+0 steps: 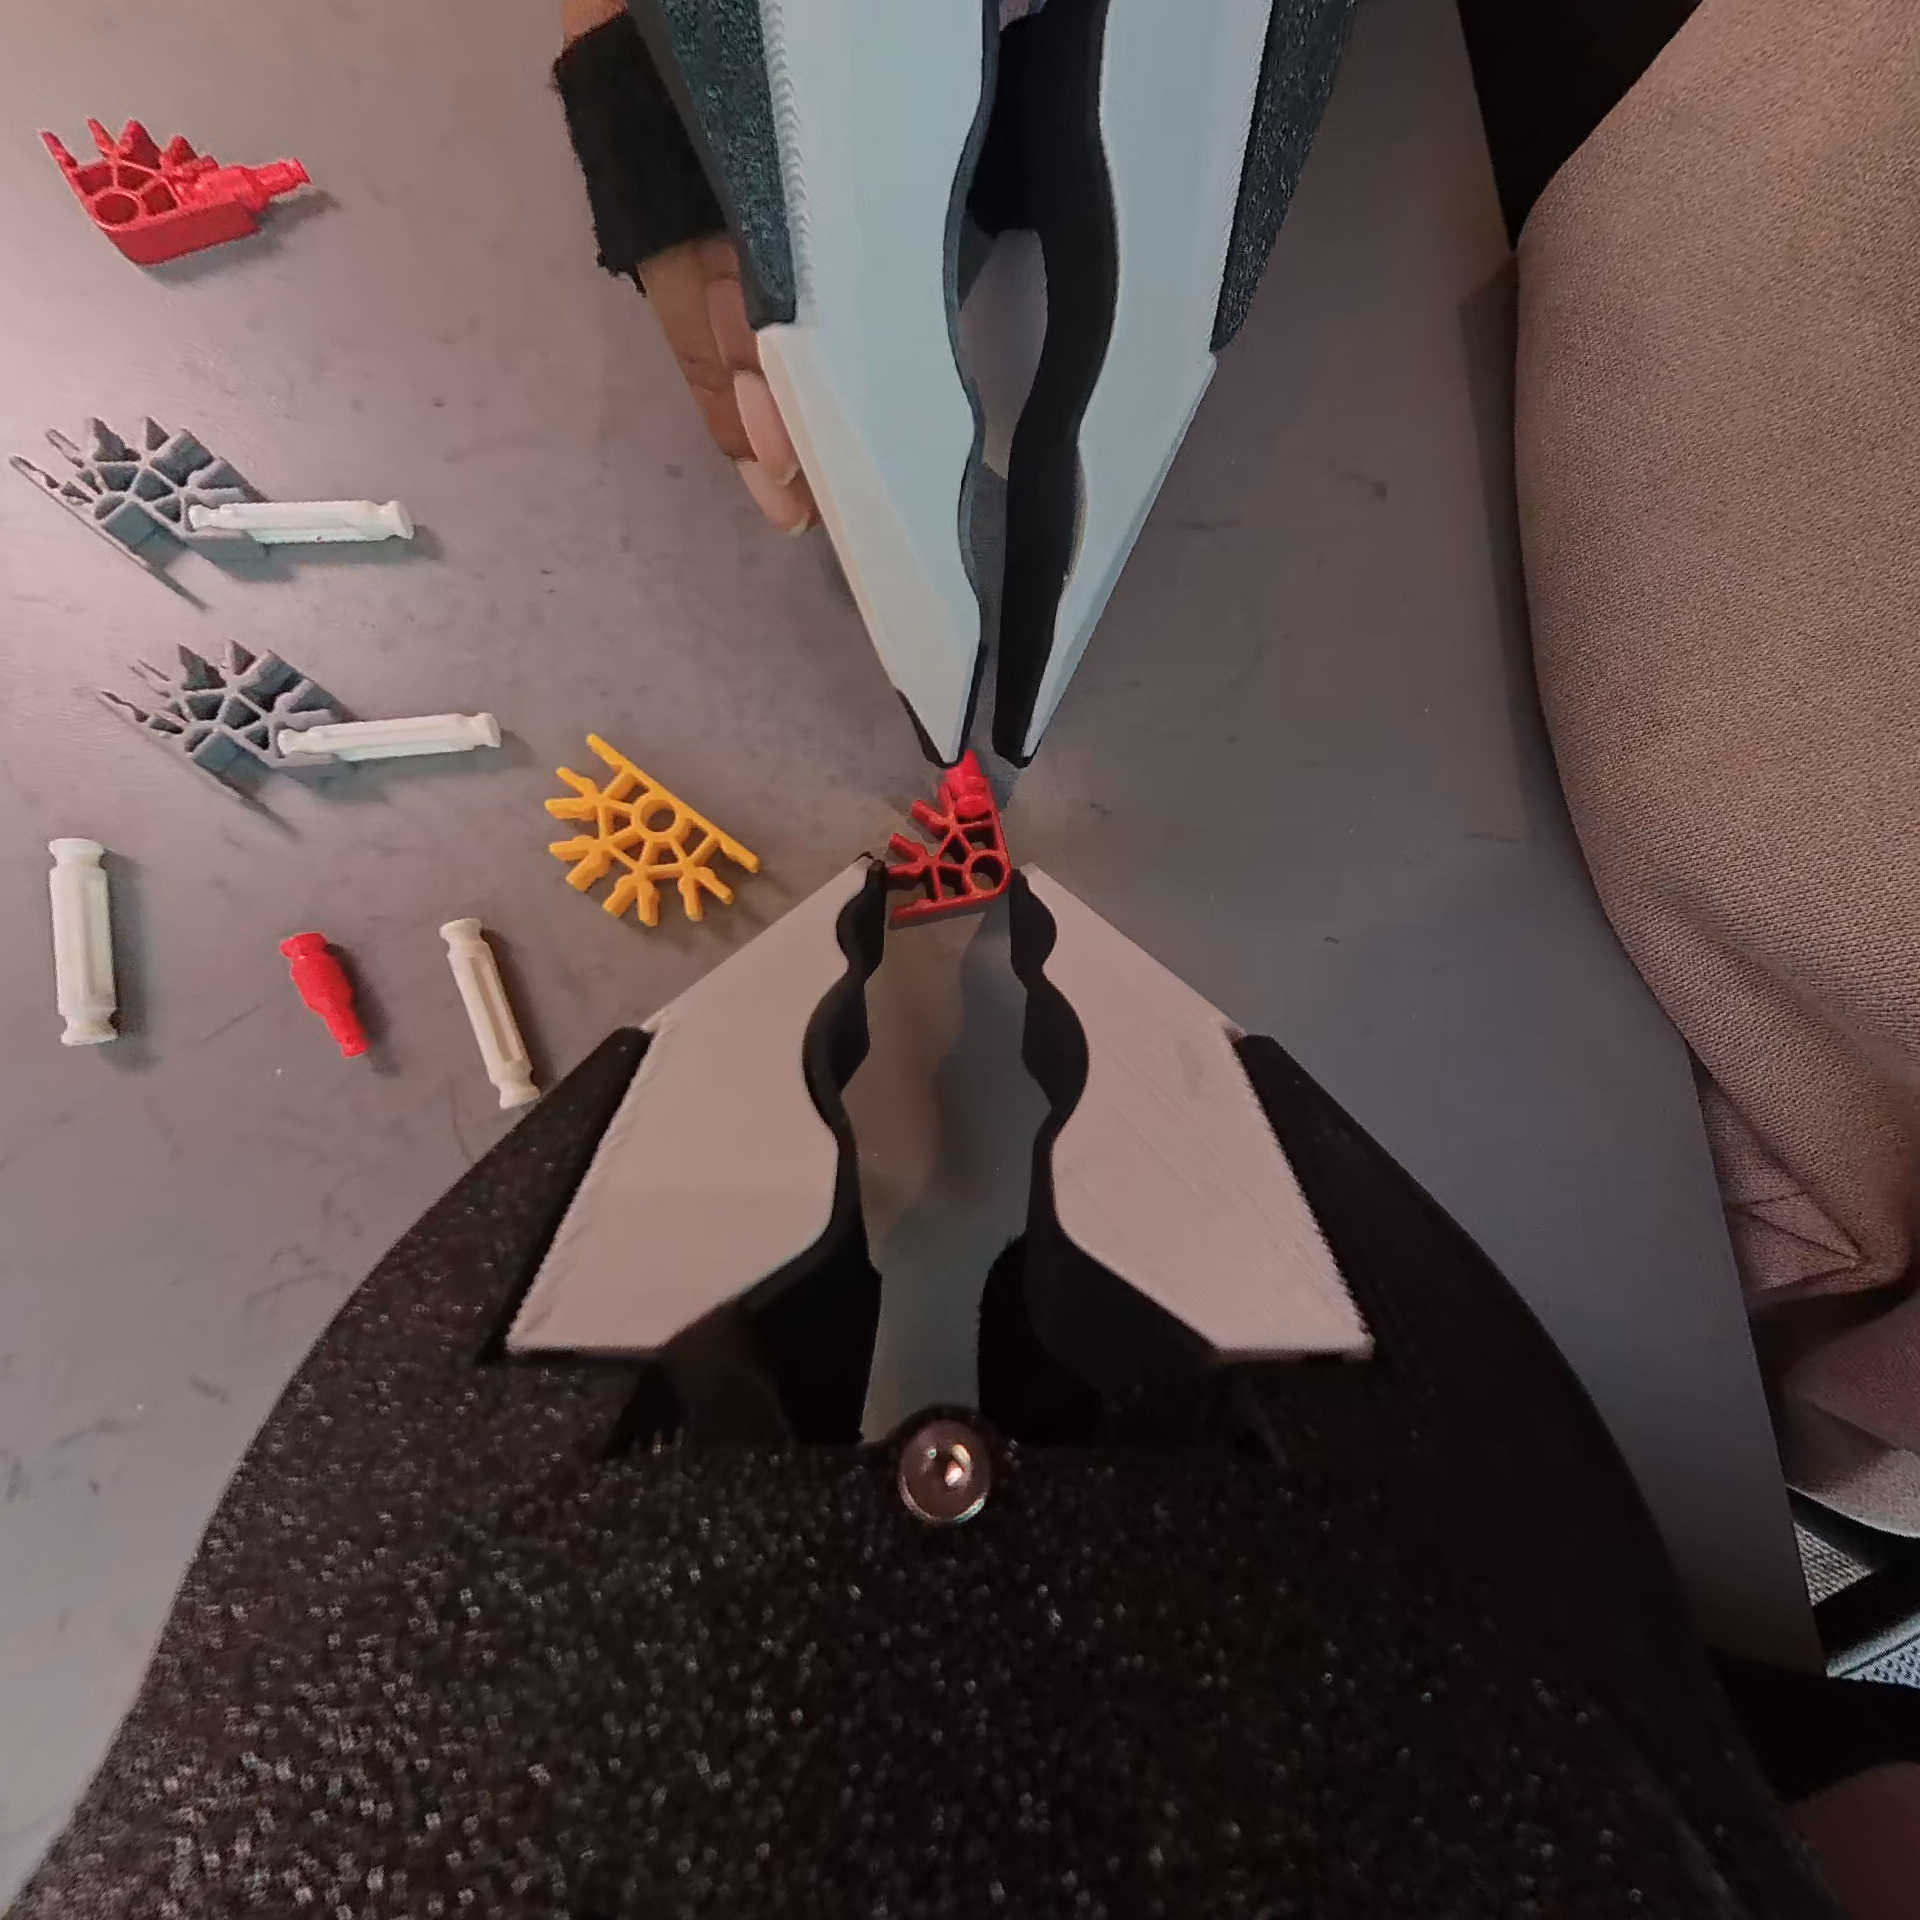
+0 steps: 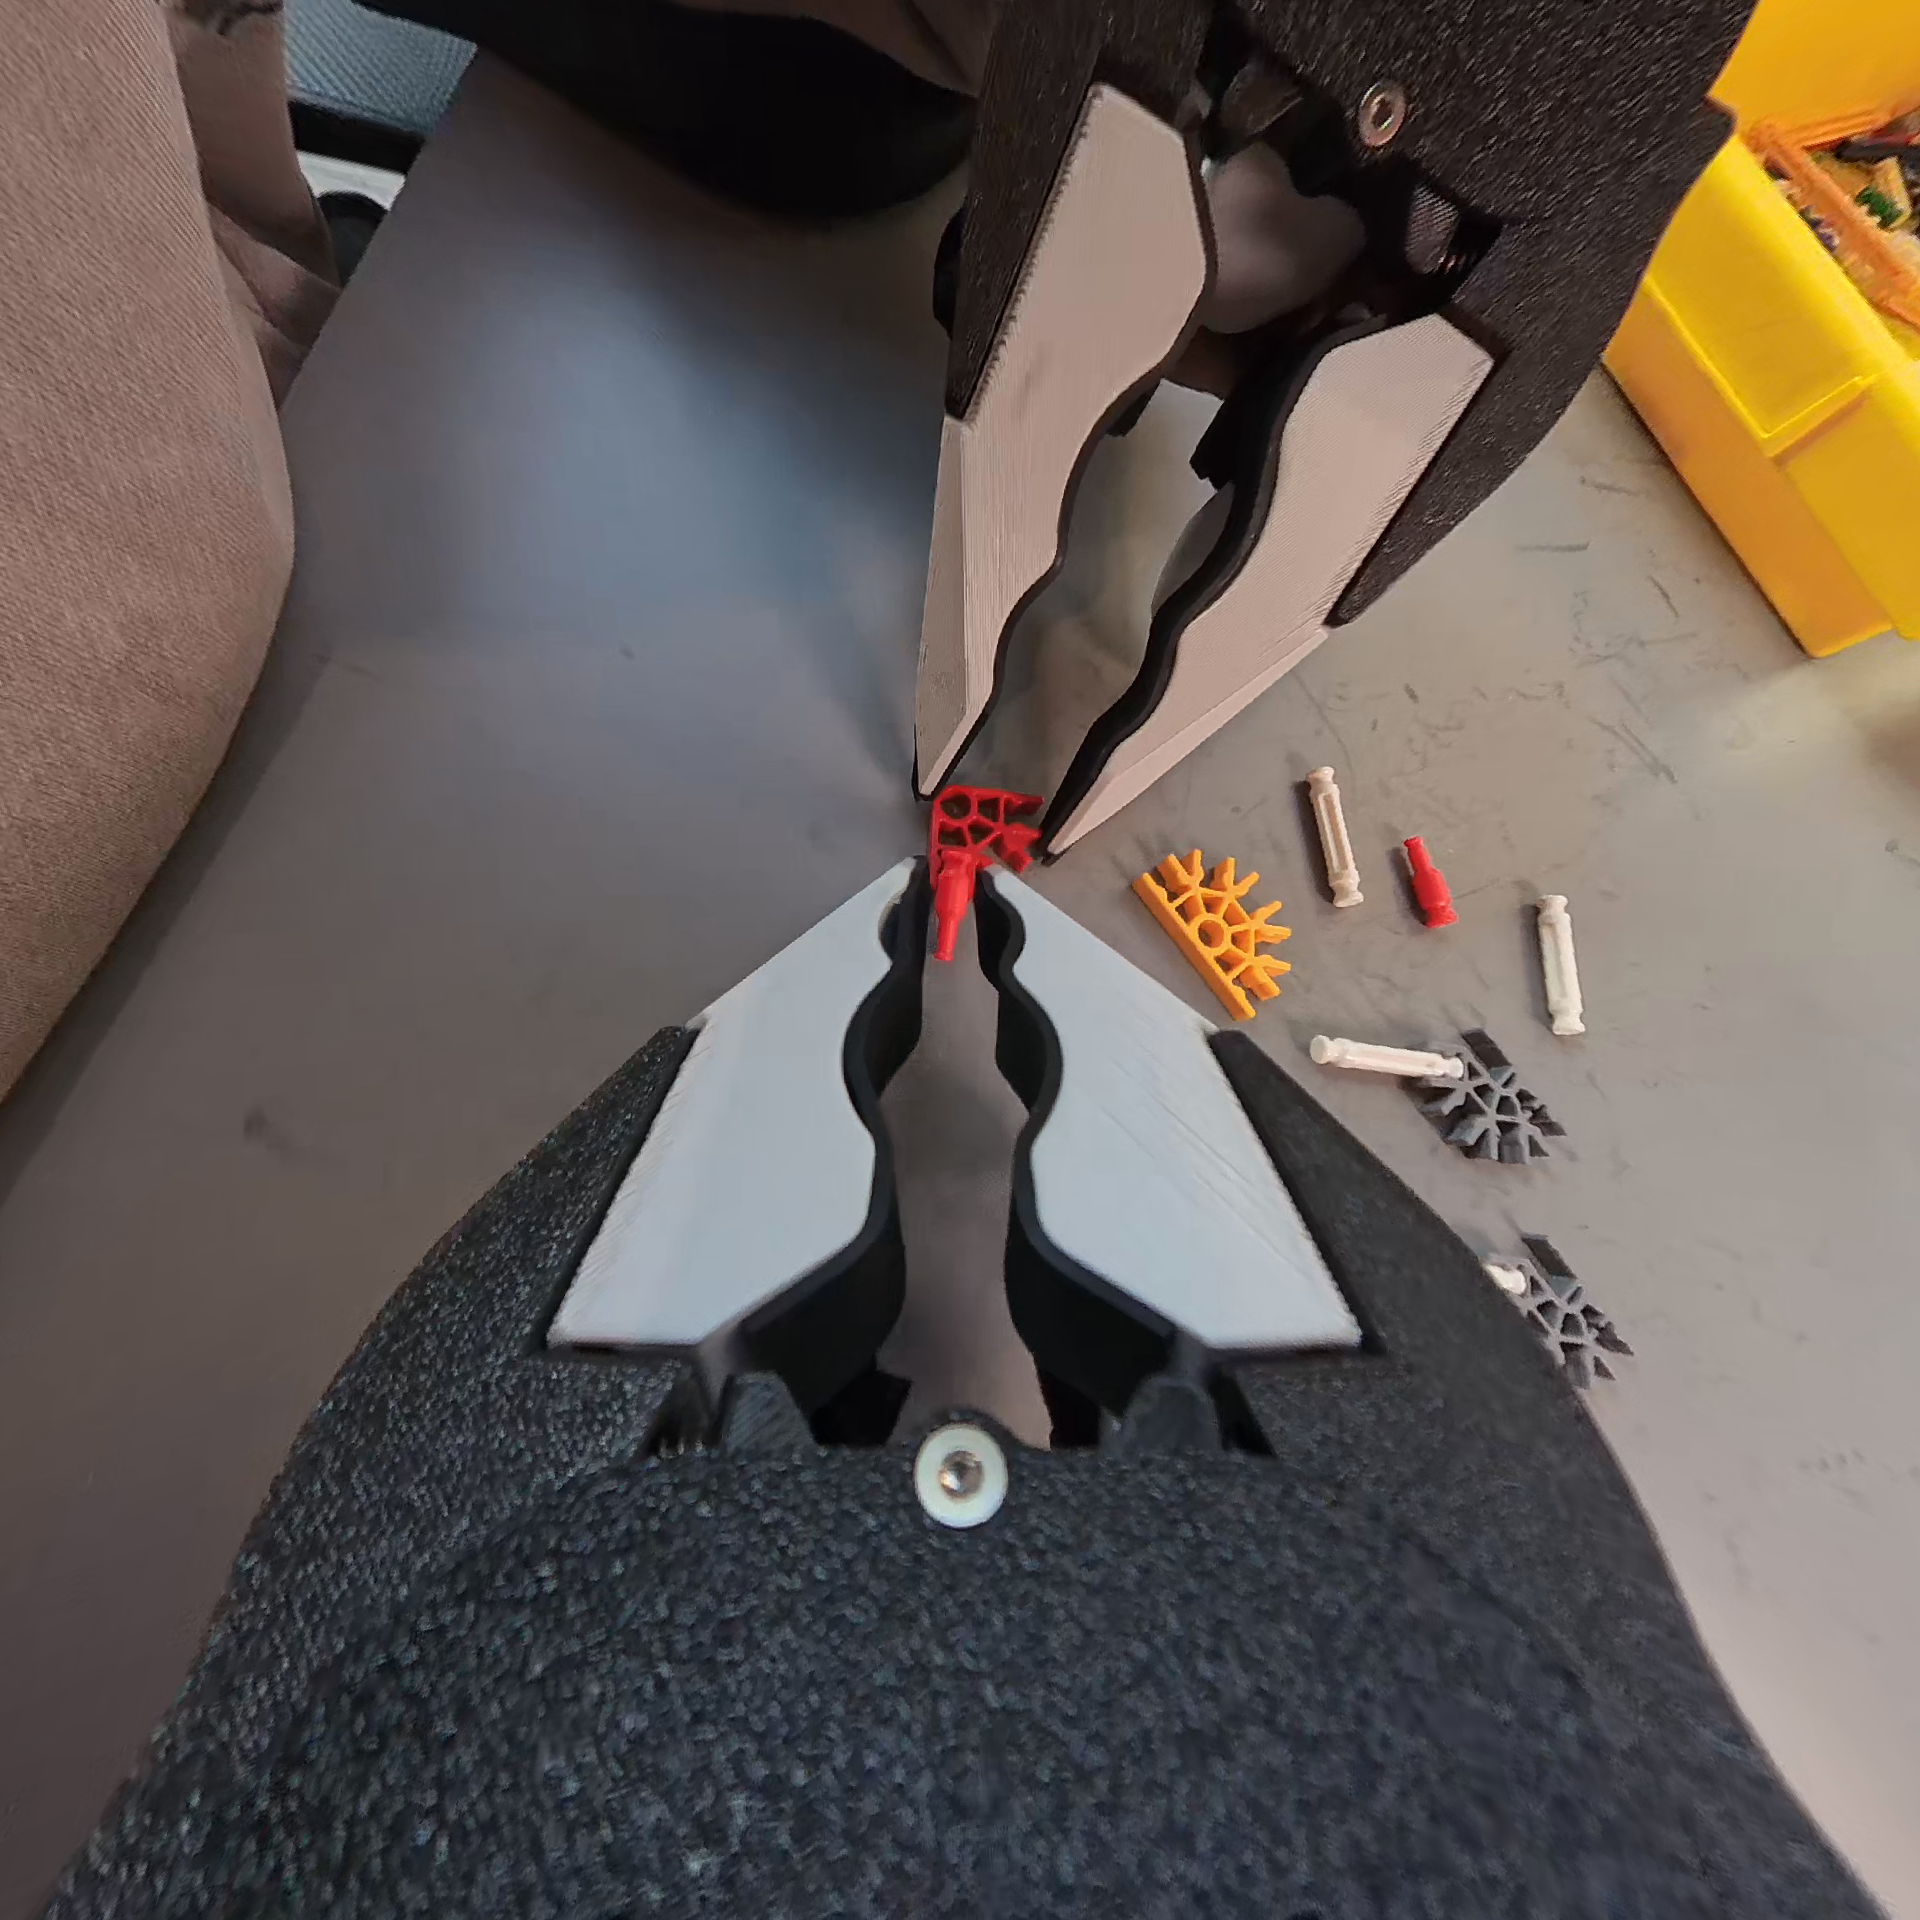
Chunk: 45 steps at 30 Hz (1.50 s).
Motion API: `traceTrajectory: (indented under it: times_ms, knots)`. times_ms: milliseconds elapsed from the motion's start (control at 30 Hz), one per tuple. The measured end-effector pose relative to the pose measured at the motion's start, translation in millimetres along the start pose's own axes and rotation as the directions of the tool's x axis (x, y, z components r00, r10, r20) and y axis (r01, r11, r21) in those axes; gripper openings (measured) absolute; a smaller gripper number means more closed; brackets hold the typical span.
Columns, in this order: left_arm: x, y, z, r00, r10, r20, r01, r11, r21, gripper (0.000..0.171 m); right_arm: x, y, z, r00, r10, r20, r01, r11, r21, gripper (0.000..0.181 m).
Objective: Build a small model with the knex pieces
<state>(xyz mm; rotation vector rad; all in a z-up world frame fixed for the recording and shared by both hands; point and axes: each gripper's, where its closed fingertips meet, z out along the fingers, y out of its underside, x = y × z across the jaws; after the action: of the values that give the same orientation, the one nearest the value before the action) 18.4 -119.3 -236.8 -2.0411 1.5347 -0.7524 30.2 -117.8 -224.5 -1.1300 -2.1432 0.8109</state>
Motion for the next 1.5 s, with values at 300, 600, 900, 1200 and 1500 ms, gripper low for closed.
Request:
traceTrajectory:
  times_ms: [300, 600, 900, 1200, 1500]
  knots:
    - [-1, -1, 0, 1.0, 0.0, 0.002, 0.0, 1.0, 0.001, 0.024, 0, 2, 3, 1.0, 0.028, 0.002, -0.028, 0.999, -0.046, 0.0]
    - [-1, -2, 1, 1.0, -0.021, -0.014, 0.021, 1.0, 0.011, 0.023, 0, 4, 4, 0.984, 0.16, 0.077, -0.136, 0.957, -0.256, 0.0]
    - [-2, -1, 0, 0.999, -0.04, -0.036, 0.041, 0.998, 0.036, 0.023, -2, 4, 6, 0.967, 0.225, 0.119, -0.149, 0.879, -0.452, 0.0]
    - [-3, -1, 0, 0.999, -0.019, -0.035, 0.023, 0.994, 0.109, 0.022, -2, 1, 10, 0.944, 0.318, 0.085, -0.239, 0.841, -0.486, 0.0]
    - [-3, 4, -6, 0.999, 0.033, -0.018, -0.031, 0.993, 0.112, 0.023, 0, -2, 14, 0.915, 0.394, 0.085, -0.29, 0.79, -0.539, 0.0]
